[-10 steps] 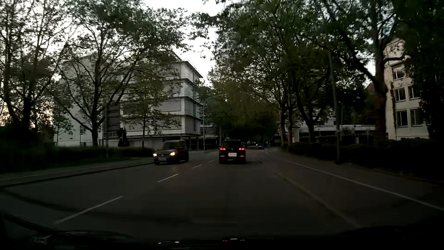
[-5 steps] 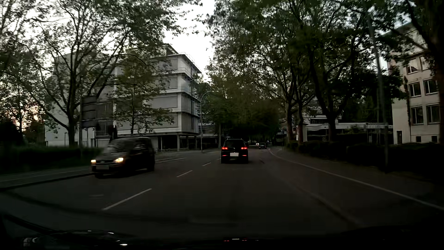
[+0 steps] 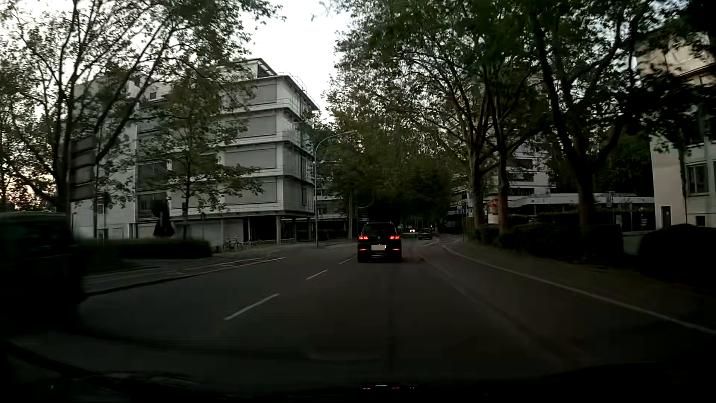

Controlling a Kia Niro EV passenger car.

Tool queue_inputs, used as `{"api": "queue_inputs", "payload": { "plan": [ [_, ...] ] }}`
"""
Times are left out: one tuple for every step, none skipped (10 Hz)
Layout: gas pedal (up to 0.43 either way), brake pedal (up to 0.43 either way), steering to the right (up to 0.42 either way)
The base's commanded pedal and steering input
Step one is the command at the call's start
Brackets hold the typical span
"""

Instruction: Follow the waypoints while adhering to traffic rules and regulations

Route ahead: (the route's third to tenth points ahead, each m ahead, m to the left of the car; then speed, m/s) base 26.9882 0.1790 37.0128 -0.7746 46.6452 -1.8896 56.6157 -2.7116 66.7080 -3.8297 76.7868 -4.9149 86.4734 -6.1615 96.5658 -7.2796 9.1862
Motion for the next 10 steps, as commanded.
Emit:
{"api": "queue_inputs", "payload": {
  "plan": [
    [0.000, 0.000, 0.010],
    [0.000, 0.000, 0.010],
    [0.000, 0.000, 0.010],
    [0.000, 0.000, 0.008],
    [0.000, 0.000, 0.009],
    [0.000, 0.000, 0.008],
    [0.008, 0.000, 0.008],
    [0.028, 0.000, 0.008],
    [0.039, 0.000, 0.008],
    [0.039, 0.000, 0.008]
  ]
}}
